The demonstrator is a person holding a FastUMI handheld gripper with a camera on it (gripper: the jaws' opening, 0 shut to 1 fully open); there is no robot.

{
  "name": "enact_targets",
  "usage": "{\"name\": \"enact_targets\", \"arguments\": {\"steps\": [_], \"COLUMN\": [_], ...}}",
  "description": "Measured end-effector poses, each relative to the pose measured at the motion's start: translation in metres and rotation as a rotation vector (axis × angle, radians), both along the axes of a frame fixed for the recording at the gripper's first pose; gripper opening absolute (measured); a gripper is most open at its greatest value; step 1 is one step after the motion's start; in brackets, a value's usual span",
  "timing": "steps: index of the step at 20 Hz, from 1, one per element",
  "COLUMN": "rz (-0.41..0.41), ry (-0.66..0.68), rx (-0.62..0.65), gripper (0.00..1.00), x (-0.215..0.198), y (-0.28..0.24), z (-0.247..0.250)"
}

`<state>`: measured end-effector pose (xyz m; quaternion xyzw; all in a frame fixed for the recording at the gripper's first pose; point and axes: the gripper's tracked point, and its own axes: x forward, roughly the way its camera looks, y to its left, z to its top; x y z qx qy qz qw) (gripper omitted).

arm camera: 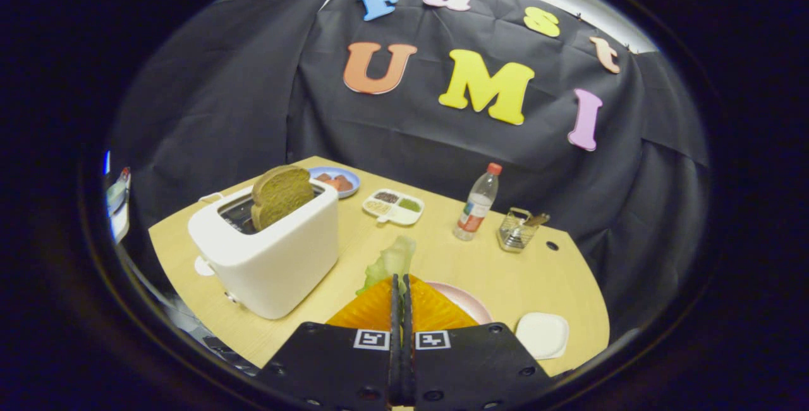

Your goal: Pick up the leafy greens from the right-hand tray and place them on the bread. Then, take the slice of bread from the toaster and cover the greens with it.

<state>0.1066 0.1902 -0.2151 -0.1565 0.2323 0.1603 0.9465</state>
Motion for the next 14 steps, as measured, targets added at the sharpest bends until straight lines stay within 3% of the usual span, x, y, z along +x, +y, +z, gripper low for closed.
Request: {"name": "enact_targets", "arguments": {"steps": [4, 14], "rz": [-0.007, -0.133], "ry": [0.046, 0.100], "rx": [0.009, -0.005], "gripper": [0.00, 0.00], "x": [0.008, 0.053], "y": [0.007, -0.048], "z": [-0.030, -0.075]}}
